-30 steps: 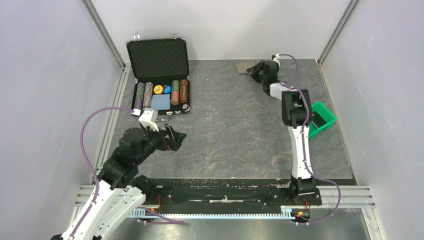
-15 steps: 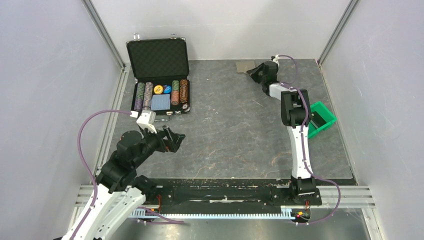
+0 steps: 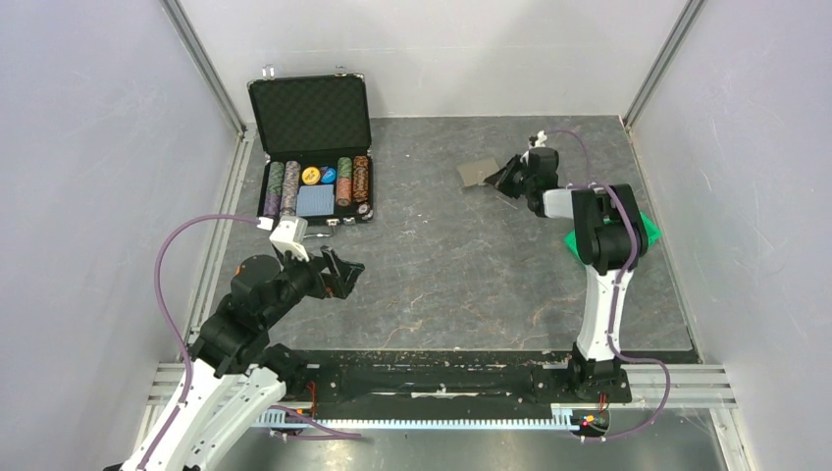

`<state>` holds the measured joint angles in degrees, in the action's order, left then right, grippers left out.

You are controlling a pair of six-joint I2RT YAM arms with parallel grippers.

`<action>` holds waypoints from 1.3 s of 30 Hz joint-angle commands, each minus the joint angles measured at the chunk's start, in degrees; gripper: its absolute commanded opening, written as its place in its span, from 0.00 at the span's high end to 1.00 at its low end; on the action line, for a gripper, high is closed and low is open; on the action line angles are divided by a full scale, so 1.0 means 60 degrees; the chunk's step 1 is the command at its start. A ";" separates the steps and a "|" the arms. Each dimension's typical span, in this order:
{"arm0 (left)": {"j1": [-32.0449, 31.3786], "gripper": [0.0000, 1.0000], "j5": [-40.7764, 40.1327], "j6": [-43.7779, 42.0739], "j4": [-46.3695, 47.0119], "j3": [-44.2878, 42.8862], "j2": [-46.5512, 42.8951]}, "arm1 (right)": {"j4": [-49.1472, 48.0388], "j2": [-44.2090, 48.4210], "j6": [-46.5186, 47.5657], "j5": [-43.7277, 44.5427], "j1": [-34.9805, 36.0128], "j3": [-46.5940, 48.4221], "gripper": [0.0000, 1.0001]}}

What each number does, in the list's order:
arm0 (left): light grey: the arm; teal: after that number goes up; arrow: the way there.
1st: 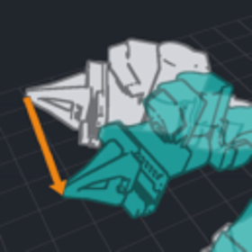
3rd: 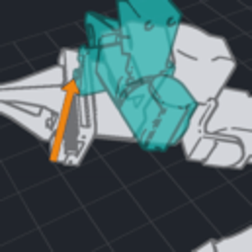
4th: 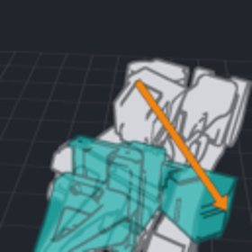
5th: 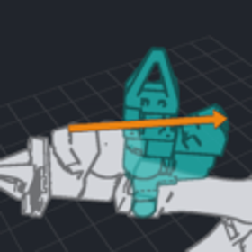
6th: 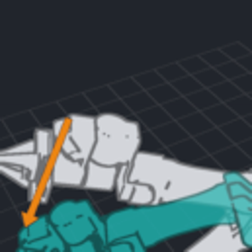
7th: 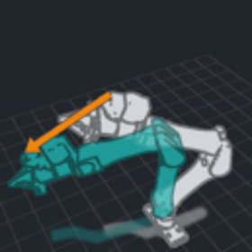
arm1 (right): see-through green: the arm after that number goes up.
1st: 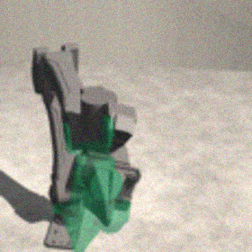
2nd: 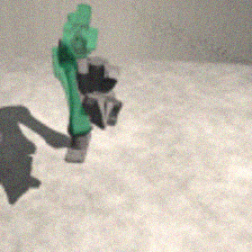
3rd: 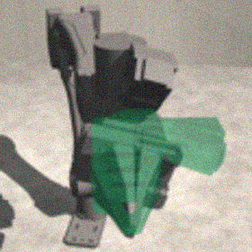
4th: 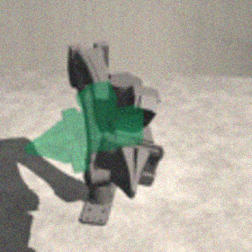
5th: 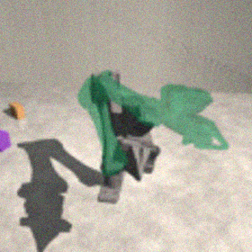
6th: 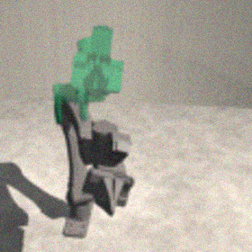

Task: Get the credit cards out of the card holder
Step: Move the card holder to the center of the board.

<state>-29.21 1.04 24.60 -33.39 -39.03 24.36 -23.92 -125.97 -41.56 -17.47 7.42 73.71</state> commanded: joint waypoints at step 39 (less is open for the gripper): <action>0.0041 0.00 0.0281 -0.0014 -0.0061 -0.0236 0.0286 | 0.5926 0.7891 0.0291 0.5187 0.5854 -0.5082 0.62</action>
<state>-29.21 3.11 24.60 -34.26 -39.03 26.87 10.68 -77.67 -30.65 3.73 39.35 39.97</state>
